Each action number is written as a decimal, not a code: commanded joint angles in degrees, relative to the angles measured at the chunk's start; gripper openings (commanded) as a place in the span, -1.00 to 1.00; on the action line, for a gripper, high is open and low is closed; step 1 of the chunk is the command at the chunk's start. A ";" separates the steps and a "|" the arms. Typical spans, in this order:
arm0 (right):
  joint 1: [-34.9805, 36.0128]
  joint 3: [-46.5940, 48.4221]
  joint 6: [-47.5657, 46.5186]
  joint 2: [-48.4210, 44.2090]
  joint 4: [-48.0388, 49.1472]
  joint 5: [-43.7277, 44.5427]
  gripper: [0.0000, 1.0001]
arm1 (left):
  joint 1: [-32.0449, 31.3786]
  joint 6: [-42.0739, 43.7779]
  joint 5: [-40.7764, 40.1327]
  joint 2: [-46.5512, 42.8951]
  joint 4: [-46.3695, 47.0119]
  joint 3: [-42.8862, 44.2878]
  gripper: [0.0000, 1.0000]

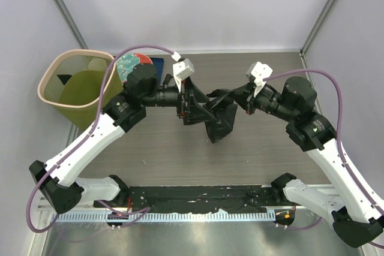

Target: Put the trash bags into the trash bin

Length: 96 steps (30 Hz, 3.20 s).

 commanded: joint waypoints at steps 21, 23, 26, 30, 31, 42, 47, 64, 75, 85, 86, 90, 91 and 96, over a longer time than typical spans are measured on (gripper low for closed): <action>0.21 1.61 5.63 -1.08 4.14 0.83 -0.99 | -6.14 30.38 -10.52 -12.09 2.84 -11.58 0.21; 0.21 1.62 6.07 -1.08 3.79 0.21 -0.99 | -6.31 34.44 -13.34 -11.84 2.75 -11.14 0.27; 0.30 1.35 6.95 -0.82 3.87 -0.49 -0.99 | -6.66 37.80 -14.94 -8.68 1.08 -6.15 0.31; 0.30 1.44 8.36 -0.11 4.66 -1.81 -0.99 | -10.34 40.61 -14.58 -3.15 1.34 -2.45 0.39; 0.30 1.35 8.88 -0.02 4.93 -2.07 -0.99 | -11.14 41.14 -16.93 -1.91 1.34 -1.57 0.43; 0.47 2.85 12.66 1.47 6.51 9.24 -0.99 | -15.54 44.02 -13.27 1.80 -2.95 -1.82 -1.00; 0.30 2.50 13.72 1.03 7.13 13.21 -0.99 | -15.54 56.06 -13.18 0.30 -19.08 -4.99 -1.00; 0.04 -0.67 6.52 -3.37 -0.41 2.49 -0.99 | 1.76 41.52 1.63 -5.15 -22.07 -5.26 -1.00; -2.16 11.81 20.11 5.60 -22.48 -3.01 0.12 | 0.54 18.03 -9.21 -1.02 -10.08 -4.73 -1.00; -3.31 5.85 41.39 11.58 -4.41 -23.88 0.31 | -3.32 13.11 -16.08 1.70 -8.85 -3.06 -1.00; -3.30 4.10 42.80 12.10 -2.30 -23.96 0.31 | -3.59 12.59 -16.51 1.79 -8.85 -2.88 -1.00; -1.64 2.94 46.50 14.21 0.89 -20.89 0.32 | -4.03 11.09 -17.57 2.23 -6.67 -2.97 -1.00; -1.55 2.07 46.94 14.30 1.50 -20.97 0.32 | -4.03 10.91 -17.40 2.40 -6.39 -2.88 -1.00; -0.49 -1.62 52.29 14.21 8.78 -20.62 0.14 | -4.12 9.59 -16.44 3.11 -4.29 -2.88 -1.00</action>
